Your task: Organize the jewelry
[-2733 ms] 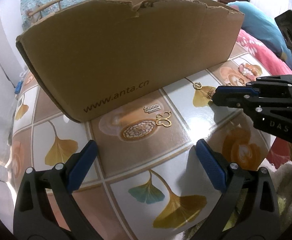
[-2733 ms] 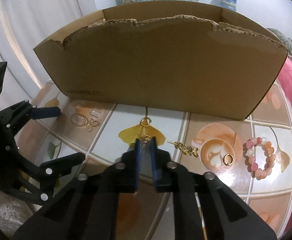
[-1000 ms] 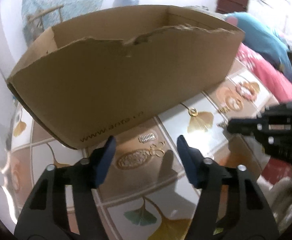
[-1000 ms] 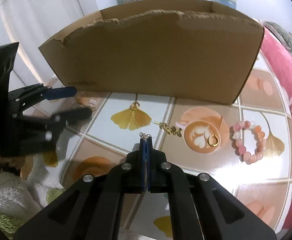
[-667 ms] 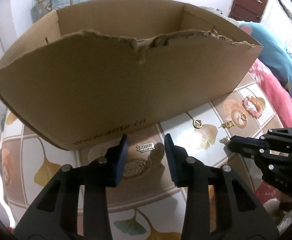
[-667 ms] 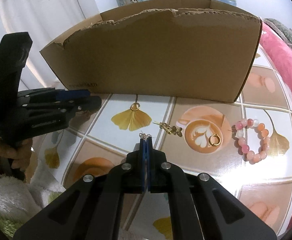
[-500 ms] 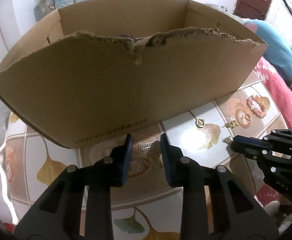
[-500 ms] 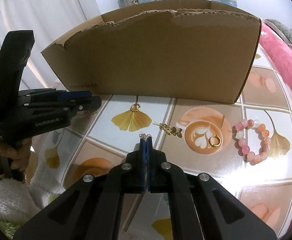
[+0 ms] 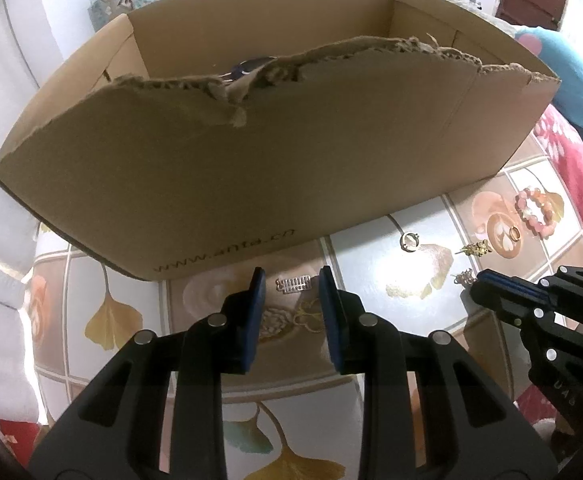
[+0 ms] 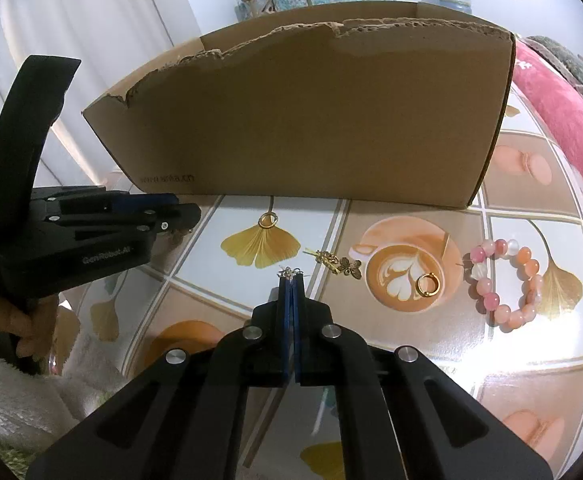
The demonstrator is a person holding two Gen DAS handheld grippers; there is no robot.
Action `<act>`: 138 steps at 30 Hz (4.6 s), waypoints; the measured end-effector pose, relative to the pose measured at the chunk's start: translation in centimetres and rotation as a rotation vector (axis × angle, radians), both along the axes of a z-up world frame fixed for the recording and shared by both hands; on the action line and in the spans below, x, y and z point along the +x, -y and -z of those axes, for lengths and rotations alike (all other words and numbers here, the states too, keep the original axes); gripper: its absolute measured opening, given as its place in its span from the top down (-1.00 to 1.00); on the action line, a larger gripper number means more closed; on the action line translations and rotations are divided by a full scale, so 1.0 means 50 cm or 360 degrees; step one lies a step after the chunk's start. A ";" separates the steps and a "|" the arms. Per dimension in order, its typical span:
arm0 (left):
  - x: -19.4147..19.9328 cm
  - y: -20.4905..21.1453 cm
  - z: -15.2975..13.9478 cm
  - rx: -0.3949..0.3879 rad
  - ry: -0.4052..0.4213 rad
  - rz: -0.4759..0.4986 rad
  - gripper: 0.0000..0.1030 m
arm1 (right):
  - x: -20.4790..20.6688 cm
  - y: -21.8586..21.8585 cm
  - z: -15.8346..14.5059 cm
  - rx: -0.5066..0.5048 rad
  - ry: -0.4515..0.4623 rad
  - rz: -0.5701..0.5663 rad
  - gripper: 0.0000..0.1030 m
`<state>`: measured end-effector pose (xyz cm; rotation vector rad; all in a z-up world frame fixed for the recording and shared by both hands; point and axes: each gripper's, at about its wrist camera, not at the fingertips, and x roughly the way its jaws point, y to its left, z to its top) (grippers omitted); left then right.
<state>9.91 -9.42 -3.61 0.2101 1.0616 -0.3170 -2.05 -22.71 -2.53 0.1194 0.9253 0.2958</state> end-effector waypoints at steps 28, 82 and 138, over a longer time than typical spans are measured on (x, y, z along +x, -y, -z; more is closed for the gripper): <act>-0.036 -0.060 -0.020 -0.0205 0.0065 0.0089 0.73 | 0.014 0.008 -0.015 -0.0004 0.0015 0.0026 0.97; 0.383 0.045 -0.075 -0.0445 -0.0645 0.0234 0.44 | 0.523 0.033 -0.146 -0.0186 -0.0513 -0.0260 0.94; -0.126 -0.090 -0.029 -0.0293 0.0308 0.0363 -0.63 | 0.022 0.055 -0.060 0.0075 -0.0019 0.0210 0.12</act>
